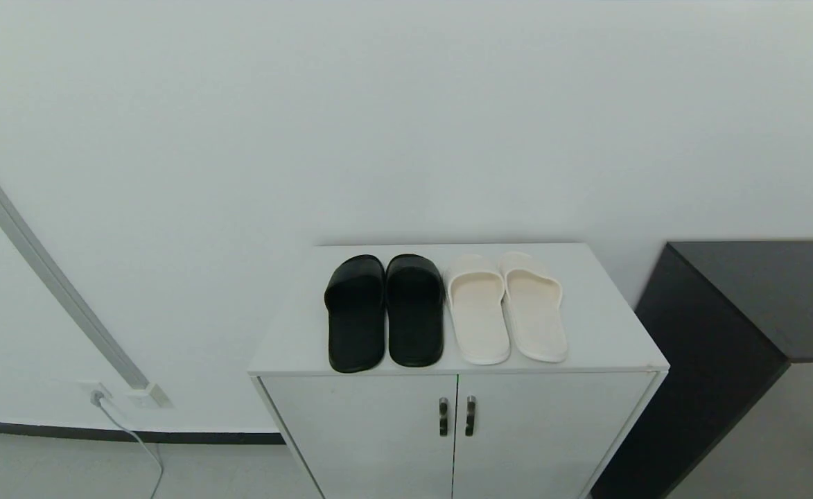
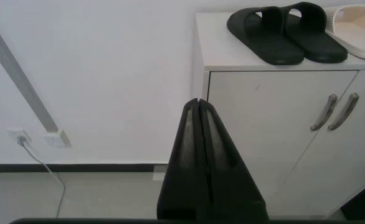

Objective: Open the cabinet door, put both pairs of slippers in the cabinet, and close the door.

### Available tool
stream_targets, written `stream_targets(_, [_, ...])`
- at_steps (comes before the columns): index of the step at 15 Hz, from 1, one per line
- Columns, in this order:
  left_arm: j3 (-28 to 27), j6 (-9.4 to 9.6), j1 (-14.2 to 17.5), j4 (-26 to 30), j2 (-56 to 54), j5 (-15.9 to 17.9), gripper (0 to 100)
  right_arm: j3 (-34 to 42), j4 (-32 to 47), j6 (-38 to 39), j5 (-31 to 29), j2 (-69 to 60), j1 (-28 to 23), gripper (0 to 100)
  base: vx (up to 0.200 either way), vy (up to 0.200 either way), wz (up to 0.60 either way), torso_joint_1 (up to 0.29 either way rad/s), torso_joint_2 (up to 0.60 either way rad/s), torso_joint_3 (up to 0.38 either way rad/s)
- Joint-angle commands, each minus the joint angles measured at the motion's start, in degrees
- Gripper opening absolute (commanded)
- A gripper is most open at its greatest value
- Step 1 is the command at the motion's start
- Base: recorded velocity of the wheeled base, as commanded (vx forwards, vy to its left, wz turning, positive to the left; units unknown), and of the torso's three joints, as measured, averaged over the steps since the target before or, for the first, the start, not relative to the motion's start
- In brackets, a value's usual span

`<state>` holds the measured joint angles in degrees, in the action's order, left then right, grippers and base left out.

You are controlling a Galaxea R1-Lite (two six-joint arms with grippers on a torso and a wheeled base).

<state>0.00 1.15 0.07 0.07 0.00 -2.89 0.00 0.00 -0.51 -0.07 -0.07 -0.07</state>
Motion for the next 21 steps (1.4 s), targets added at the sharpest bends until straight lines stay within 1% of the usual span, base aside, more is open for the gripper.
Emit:
stream_targets(1, [0.0, 0.00, 0.0, 0.0, 0.0, 0.0, 0, 0.0, -0.1, -0.3, -0.1, 0.1, 0.1, 100, 0.000, 0.000, 0.00, 0.000, 0.00, 0.000])
stream_targets(3, [0.0, 0.00, 0.0, 0.0, 0.0, 0.0, 0, 0.0, -0.4, -0.3, -0.1, 0.1, 0.0, 100, 0.000, 0.000, 0.00, 0.000, 0.00, 0.000])
stream_targets(4, [0.0, 0.00, 0.0, 0.0, 0.0, 0.1, 0, -5.4, -1.4, 1.9, -0.3, 1.0, 0.0, 100, 0.000, 0.000, 0.00, 0.000, 0.00, 0.000])
stream_targets(5, [0.0, 0.00, 0.0, 0.0, 0.0, 0.0, 0, -14.3, 0.1, 6.1, -0.2, 5.3, 0.1, 100, 0.000, 0.000, 0.00, 0.000, 0.00, 0.000])
stream_targets(6, [0.0, 0.08, 0.0, 0.0, 0.0, 0.0, 0, -16.6, 2.2, 5.3, 0.7, 8.9, 0.0, 100, 0.000, 0.000, 0.00, 0.000, 0.00, 0.000])
stream_targets(7, [0.0, 0.08, 0.0, 0.0, 0.0, 0.1, 0, -16.5, 3.3, 0.3, 6.6, 17.1, 0.0, 100, 0.000, 0.000, 0.00, 0.000, 0.00, 0.000])
stream_targets(8, [0.0, 0.08, 0.0, 0.0, 0.0, 0.1, 0, -16.7, 2.3, 1.2, 9.8, 25.0, 0.1, 100, 0.000, 0.000, 0.00, 0.000, 0.00, 0.000])
stream_targets(9, [0.0, 0.08, 0.0, 0.0, 0.0, 0.1, 0, -17.0, -2.0, 1.7, 11.2, 33.3, 1.0, 100, 0.000, 0.000, 0.00, 0.000, 0.00, 0.000])
stream_targets(10, [0.0, 0.08, 0.0, 0.0, 0.0, 0.1, 0, -17.2, -7.6, 1.7, 10.9, 40.2, 3.8, 100, 0.000, 0.000, 0.00, 0.000, 0.00, 0.000])
stream_targets(11, [0.0, 0.08, 0.0, 0.0, 0.0, 0.1, 0, -17.5, -9.6, 1.9, 10.6, 42.3, 5.3, 100, 0.000, 0.000, 0.00, 0.000, 0.00, 0.000])
stream_targets(12, [0.0, 0.08, 0.0, 0.0, 0.0, 0.1, 0, -19.2, -12.7, 3.7, 7.3, 47.1, 10.1, 100, 0.000, 0.000, 0.00, 0.000, 0.00, 0.000])
stream_targets(13, [0.0, 0.08, 0.0, 0.0, 0.0, 0.1, 0, -22.5, -12.7, 7.6, -1.9, 51.1, 21.3, 100, 0.000, 0.000, 0.00, 0.000, 0.00, 0.000])
stream_targets(15, [0.0, 0.08, 0.0, 0.0, 0.0, 0.1, 0, -25.9, -13.0, 14.6, -18.4, 57.6, 40.2, 100, 0.000, 0.000, 0.00, 0.000, 0.00, 0.000])
stream_targets(16, [0.0, 0.08, 0.0, 0.0, 0.0, 0.2, 0, -27.9, -13.1, 17.9, -24.0, 61.5, 46.6, 100, 0.000, 0.000, 0.00, 0.000, 0.00, 0.000])
stream_targets(17, [0.0, 0.08, 0.0, 0.0, 0.0, 0.1, 0, -30.2, -13.4, 20.4, -26.1, 65.2, 49.4, 100, 0.000, 0.000, 0.00, 0.000, 0.00, 0.000])
stream_targets(18, [0.0, 0.08, 0.0, 0.0, 0.0, 0.2, 0, -32.5, -14.4, 21.0, -26.6, 69.3, 50.6, 100, 0.000, 0.000, 0.00, 0.000, 0.00, 0.000])
stream_targets(19, [0.0, 0.08, 0.0, 0.0, 0.0, 0.1, 0, -34.3, -16.3, 21.2, -26.8, 73.5, 51.0, 100, 0.000, 0.000, 0.00, 0.000, 0.00, 0.000])
stream_targets(21, [0.0, 0.00, 0.0, 0.0, 0.0, 0.2, 0, -36.8, -22.9, 21.4, -28.9, 82.8, 51.0, 100, 0.000, 0.000, 0.00, 0.000, 0.00, 0.000])
